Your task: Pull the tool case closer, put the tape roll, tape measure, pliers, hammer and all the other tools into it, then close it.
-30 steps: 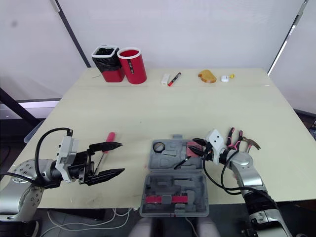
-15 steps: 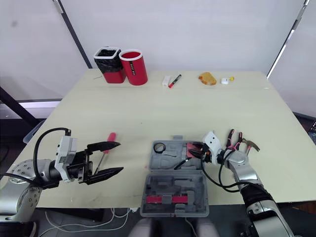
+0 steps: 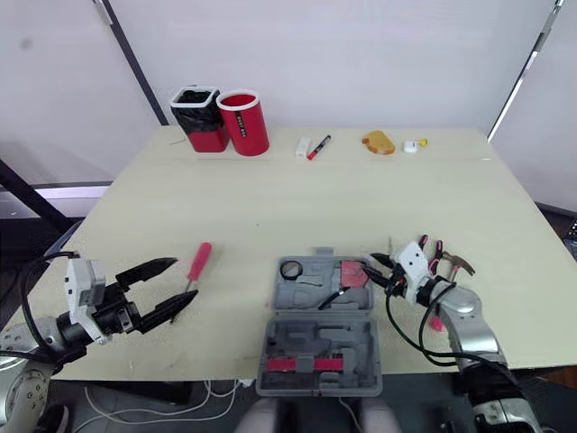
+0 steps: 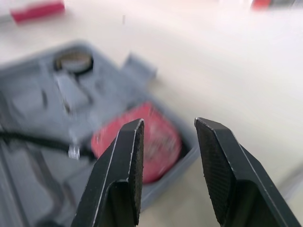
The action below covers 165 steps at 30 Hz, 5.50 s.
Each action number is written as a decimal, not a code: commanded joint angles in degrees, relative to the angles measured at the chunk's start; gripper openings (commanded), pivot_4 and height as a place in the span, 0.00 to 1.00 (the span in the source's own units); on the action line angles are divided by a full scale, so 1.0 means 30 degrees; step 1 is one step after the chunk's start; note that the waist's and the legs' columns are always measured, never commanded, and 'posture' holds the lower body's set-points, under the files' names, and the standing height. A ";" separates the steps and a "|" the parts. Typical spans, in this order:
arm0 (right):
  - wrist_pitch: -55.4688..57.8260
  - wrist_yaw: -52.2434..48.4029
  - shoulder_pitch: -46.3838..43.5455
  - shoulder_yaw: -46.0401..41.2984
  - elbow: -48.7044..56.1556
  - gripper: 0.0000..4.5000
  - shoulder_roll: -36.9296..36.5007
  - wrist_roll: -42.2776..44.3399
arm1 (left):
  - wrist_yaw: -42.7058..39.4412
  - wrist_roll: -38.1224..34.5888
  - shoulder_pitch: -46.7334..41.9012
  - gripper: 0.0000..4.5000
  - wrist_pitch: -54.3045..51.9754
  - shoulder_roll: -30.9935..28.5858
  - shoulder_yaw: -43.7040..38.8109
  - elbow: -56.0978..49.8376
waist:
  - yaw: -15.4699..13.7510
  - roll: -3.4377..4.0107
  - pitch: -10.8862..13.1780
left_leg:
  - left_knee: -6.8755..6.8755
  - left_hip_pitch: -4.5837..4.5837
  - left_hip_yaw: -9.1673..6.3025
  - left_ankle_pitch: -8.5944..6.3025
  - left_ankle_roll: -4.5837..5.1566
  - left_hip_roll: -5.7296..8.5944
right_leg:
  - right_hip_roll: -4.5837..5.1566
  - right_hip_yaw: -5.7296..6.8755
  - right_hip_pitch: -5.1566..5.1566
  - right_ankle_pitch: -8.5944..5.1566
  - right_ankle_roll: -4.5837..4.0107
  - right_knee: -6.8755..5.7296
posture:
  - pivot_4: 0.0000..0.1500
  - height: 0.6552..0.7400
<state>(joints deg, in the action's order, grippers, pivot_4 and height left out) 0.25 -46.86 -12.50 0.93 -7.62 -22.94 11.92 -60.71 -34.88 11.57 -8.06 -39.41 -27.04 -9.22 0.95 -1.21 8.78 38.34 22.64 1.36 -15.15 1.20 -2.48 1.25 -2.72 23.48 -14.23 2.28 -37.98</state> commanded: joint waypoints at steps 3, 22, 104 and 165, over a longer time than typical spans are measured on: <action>0.0902 0.0745 0.1953 -0.2683 0.3234 0.40 -0.1107 0.1809 | 0.1263 -0.0075 0.1018 1.00 0.0292 0.0462 -0.1957 0.0188 | -0.0038 0.0001 0.0001 | -0.0002 0.0036 -0.0006 -0.0001 0.0000 -0.0004 | 0.0000 0.0003 0.0013 0.0000 0.0002 0.0014 | 1.00 1.00; 0.0904 -0.0240 1.3020 -1.0688 0.5090 0.99 -0.1827 0.6587 | 0.1300 0.0302 0.5715 1.00 0.1737 0.2270 -0.3950 0.3143 | -0.0042 -0.0014 -0.0001 | -0.0003 0.0020 0.0043 -0.0004 0.0001 0.0000 | 0.0059 -0.0029 0.0016 -0.0095 0.0018 0.0043 | 1.00 1.00; 1.1642 1.7080 0.1083 -0.3585 0.3444 0.21 0.6198 -0.1209 | -0.3024 -0.1784 -0.9483 1.00 -0.5532 -0.1426 0.7377 -0.3675 | 0.0416 0.0018 0.0023 | -0.0004 0.0066 -0.0021 0.0001 -0.0001 0.0045 | -0.0060 -0.0020 0.0053 -0.0004 0.0006 0.0007 | 1.00 1.00; 1.2724 -0.3517 -1.0033 1.3232 0.4321 0.21 -0.2337 -0.4806 | -0.8986 0.0855 -0.5799 1.00 0.1134 -0.4987 0.4184 0.3379 | 0.0461 0.0018 0.0205 | 0.0006 0.0158 -0.0027 0.0000 0.0001 0.0028 | -0.0053 0.0029 0.0156 -0.0003 -0.0003 -0.0009 | 1.00 1.00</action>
<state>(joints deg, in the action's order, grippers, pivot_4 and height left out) 40.70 -57.44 -41.50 40.16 5.98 -31.27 -1.36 -87.45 -31.78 -5.92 -5.18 -53.64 -13.02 1.47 2.34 -1.16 9.39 38.35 23.11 1.28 -15.15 1.20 -2.40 1.09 -2.63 23.95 -14.23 2.27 -38.01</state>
